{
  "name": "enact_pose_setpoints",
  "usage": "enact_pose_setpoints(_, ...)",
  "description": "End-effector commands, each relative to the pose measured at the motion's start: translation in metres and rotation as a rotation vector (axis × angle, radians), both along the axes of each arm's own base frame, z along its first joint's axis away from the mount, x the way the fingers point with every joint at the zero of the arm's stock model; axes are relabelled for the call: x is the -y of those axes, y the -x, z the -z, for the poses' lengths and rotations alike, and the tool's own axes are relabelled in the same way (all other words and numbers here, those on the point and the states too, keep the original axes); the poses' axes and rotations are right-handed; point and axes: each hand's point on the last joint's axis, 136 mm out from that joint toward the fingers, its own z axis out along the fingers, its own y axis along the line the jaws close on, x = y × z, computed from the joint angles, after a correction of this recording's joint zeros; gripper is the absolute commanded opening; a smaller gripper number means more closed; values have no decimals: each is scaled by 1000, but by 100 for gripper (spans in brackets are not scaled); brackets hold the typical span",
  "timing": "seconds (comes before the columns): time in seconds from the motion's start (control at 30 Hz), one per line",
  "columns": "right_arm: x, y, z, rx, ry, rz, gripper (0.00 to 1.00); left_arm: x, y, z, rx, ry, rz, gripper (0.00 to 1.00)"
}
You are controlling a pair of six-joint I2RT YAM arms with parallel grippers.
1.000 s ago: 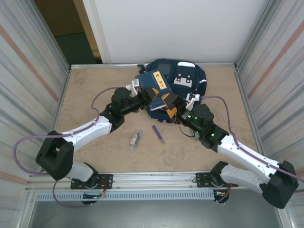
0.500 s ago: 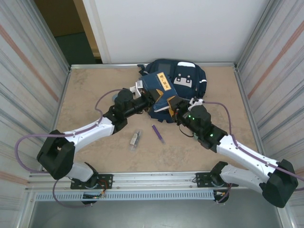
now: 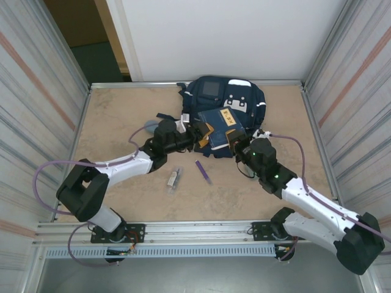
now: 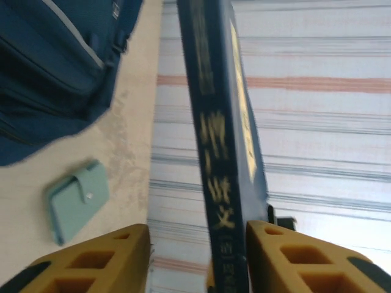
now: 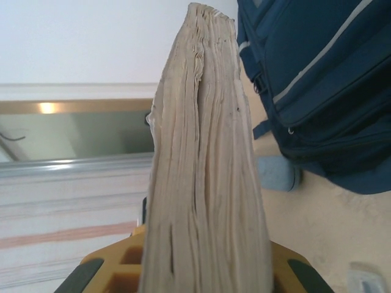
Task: Pack the student bag
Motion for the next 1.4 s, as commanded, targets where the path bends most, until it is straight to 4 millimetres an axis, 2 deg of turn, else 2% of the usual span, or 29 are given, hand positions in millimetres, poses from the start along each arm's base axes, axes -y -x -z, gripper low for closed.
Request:
enact_pose_setpoints(0.0, 36, 3, -25, 82, 20, 104, 0, -35, -11, 25, 10, -221, 3, 50)
enact_pose_setpoints(0.07, 56, 7, -24, 71, 50, 145, 0, -54, -22, 37, 38, -371, 6, 52)
enact_pose_setpoints(0.17, 84, 16, -24, 66, 116, 204, 0, -66, -38, 46, 70, -468, 33, 53)
enact_pose_setpoints(0.27, 106, 26, -19, 38, 179, 251, 0, -68, -51, 61, 65, -571, 85, 54)
enact_pose_setpoints(0.37, 116, 32, -18, 32, 208, 260, 0, -62, -69, 77, 89, -664, 148, 55)
enact_pose_setpoints(0.47, 117, 35, -14, 22, 244, 249, 0, -58, -93, 97, 97, -744, 180, 55)
enact_pose_setpoints(0.6, 108, 33, -8, 0, 263, 197, 0, -61, -131, 123, 99, -786, 131, 55)
enact_pose_setpoints(0.67, 101, 32, 1, -23, 268, 162, 0, -53, -150, 124, 144, -741, 130, 55)
enact_pose_setpoints(0.7, 98, 32, 5, -35, 268, 145, 0, -52, -157, 134, 137, -733, 129, 55)
enact_pose_setpoints(0.8, 89, 31, 17, -69, 264, 103, 0, -41, -170, 138, 158, -703, 144, 53)
enact_pose_setpoints(0.87, 86, 33, 23, -85, 275, 90, 0, -30, -171, 138, 181, -666, 175, 48)
enact_pose_setpoints(0.97, 85, 33, 31, -97, 296, 81, 0, -18, -168, 143, 219, -630, 238, 28)
enact_pose_setpoints(1.1, 84, 31, 38, -117, 323, 68, 0, -17, -168, 159, 189, -640, 266, 1)
enact_pose_setpoints(1.17, 80, 29, 43, -135, 326, 52, 0, -16, -164, 155, 185, -628, 271, 0)
enact_pose_setpoints(1.23, 73, 26, 44, -153, 340, -1, 0, -18, -159, 140, 190, -614, 239, 0)
enact_pose_setpoints(1.33, 62, 27, 51, -216, 375, -111, 0, -15, -152, 98, 216, -533, 190, 0)
enact_pose_setpoints(1.37, 59, 28, 53, -233, 374, -142, 0, -13, -149, 91, 214, -510, 185, 0)
